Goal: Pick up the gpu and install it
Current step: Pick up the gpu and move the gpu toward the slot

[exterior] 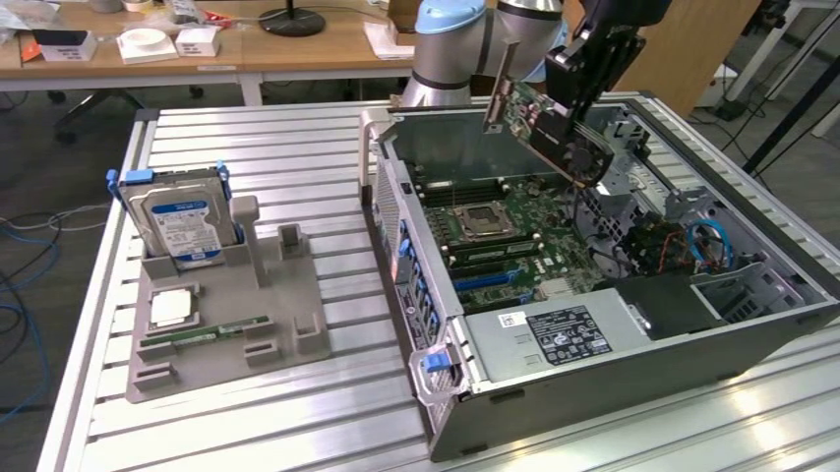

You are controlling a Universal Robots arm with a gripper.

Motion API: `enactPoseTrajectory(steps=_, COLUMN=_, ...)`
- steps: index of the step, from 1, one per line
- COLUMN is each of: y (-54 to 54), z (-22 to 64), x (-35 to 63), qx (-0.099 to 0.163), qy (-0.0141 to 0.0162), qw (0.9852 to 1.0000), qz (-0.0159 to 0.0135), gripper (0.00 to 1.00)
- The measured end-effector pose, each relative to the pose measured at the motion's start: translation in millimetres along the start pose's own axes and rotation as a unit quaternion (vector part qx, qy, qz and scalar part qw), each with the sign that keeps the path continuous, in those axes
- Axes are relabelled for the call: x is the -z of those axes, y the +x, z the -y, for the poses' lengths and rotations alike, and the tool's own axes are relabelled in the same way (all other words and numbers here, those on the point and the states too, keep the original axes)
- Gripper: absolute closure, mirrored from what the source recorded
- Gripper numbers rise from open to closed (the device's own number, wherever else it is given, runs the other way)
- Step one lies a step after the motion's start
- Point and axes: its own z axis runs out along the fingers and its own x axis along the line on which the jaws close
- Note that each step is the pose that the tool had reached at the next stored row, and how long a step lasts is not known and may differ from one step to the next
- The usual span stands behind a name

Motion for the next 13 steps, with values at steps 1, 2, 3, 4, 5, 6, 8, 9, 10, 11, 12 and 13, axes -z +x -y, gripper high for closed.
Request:
enactPoseTrajectory(steps=1, y=0.0, z=0.0, x=0.0, qx=0.003, qy=-0.0001, qw=1.0000, qz=-0.0001, gripper=0.74)
enactPoseTrajectory(steps=2, y=0.0, z=0.0, x=0.0, qx=0.005, qy=0.0000, qw=1.0000, qz=-0.0002, gripper=0.74)
enactPoseTrajectory(steps=3, y=0.0, z=0.0, x=0.0, qx=0.007, qy=0.0000, qw=1.0000, qz=-0.0003, gripper=0.74)
enactPoseTrajectory(steps=4, y=0.0, z=0.0, x=0.0, qx=0.009, qy=0.0000, qw=1.0000, qz=-0.0004, gripper=0.74)
enactPoseTrajectory(steps=5, y=0.0, z=0.0, x=0.0, qx=0.011, qy=-0.0001, qw=0.9999, qz=-0.0005, gripper=0.74)
enactPoseTrajectory(steps=6, y=0.0, z=0.0, x=-0.1, qx=0.014, qy=-0.0001, qw=0.9999, qz=-0.0006, gripper=0.74)
enactPoseTrajectory(steps=8, y=0.1, z=0.0, x=-0.1, qx=0.021, qy=-0.0001, qw=0.9998, qz=-0.0008, gripper=0.74)
enactPoseTrajectory(steps=9, y=0.1, z=0.0, x=-0.1, qx=0.024, qy=-0.0001, qw=0.9997, qz=-0.0010, gripper=0.74)
enactPoseTrajectory(steps=10, y=0.1, z=0.0, x=-0.1, qx=0.027, qy=0.0000, qw=0.9996, qz=-0.0011, gripper=0.74)
enactPoseTrajectory(steps=11, y=0.0, z=0.0, x=-0.1, qx=0.031, qy=-0.0001, qw=0.9995, qz=-0.0013, gripper=0.74)
enactPoseTrajectory(steps=12, y=0.0, z=0.0, x=-0.1, qx=0.034, qy=0.0000, qw=0.9994, qz=-0.0014, gripper=0.74)
enactPoseTrajectory(steps=13, y=0.0, z=0.0, x=-0.2, qx=0.038, qy=-0.0001, qw=0.9993, qz=-0.0015, gripper=0.74)
